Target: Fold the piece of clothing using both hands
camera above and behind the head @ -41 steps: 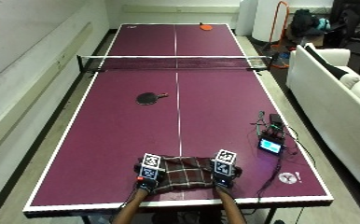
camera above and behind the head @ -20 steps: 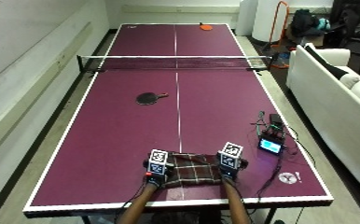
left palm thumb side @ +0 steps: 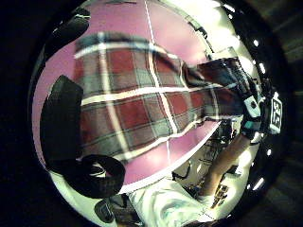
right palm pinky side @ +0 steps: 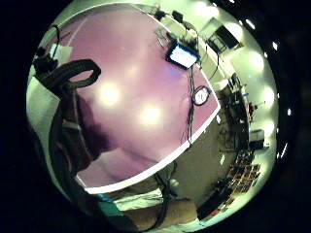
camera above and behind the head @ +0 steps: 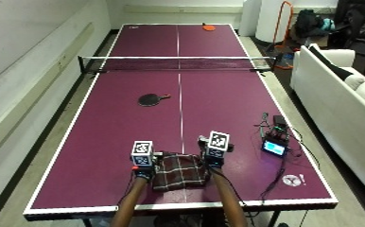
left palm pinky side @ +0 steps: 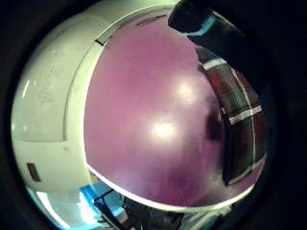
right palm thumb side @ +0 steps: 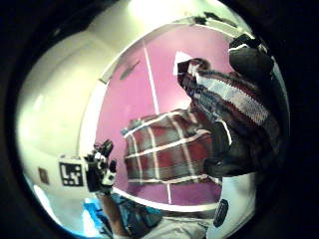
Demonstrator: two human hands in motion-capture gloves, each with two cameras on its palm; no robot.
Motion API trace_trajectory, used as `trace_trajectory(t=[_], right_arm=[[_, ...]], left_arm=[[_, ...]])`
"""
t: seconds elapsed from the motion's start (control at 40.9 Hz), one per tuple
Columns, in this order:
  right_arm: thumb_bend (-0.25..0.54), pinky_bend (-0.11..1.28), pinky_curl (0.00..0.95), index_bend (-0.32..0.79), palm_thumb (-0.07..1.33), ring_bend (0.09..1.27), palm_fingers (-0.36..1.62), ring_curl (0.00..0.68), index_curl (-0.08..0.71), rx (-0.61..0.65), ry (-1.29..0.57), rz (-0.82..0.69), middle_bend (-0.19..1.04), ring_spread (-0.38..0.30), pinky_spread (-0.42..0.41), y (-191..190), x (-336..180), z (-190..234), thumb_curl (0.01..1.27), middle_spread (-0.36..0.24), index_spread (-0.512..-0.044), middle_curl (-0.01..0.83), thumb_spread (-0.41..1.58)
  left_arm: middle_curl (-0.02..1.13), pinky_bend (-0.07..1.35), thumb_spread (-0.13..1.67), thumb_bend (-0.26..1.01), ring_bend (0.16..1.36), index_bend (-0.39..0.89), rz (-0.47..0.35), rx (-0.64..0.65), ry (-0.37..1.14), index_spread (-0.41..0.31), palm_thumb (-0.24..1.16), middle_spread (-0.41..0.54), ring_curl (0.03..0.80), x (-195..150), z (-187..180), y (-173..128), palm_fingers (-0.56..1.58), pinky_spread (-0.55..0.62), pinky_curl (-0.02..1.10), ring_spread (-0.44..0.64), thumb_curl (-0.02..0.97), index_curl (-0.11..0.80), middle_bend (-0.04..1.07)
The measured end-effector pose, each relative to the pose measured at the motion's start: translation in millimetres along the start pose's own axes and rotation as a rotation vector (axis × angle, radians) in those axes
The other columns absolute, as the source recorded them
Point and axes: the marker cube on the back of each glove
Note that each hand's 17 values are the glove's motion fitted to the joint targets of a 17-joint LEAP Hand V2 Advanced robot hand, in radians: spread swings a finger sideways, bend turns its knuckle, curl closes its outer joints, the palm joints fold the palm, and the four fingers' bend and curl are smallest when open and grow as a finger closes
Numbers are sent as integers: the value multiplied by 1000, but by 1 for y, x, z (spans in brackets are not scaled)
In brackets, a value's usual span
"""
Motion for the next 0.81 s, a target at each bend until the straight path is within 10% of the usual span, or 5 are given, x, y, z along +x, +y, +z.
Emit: trace_trajectory(t=[0.464, 0.806], right_arm=[[-24, 742, 445, 34, 970, 948, 1138, 503, 72, 1, 92, -316, 519, -230, -297, 88, -182, -31, 418, -264, -322, 475, 927], [-35, 739, 442, -24, 939, 953, 1112, 504, 60, -259, -50, -423, 519, -231, -301, 119, -193, -4, 442, -268, -322, 474, 899]], left_arm=[[333, 181, 1555, 38, 623, 144, -172, 67, 118, -117, 331, -20, 346, -105, -8, 19, 487, 461, 314, 50, 192, 370, 189], [347, 183, 1552, 44, 621, 142, -172, 63, 130, -111, 350, -21, 344, -102, -8, 33, 487, 460, 306, 59, 203, 356, 181]])
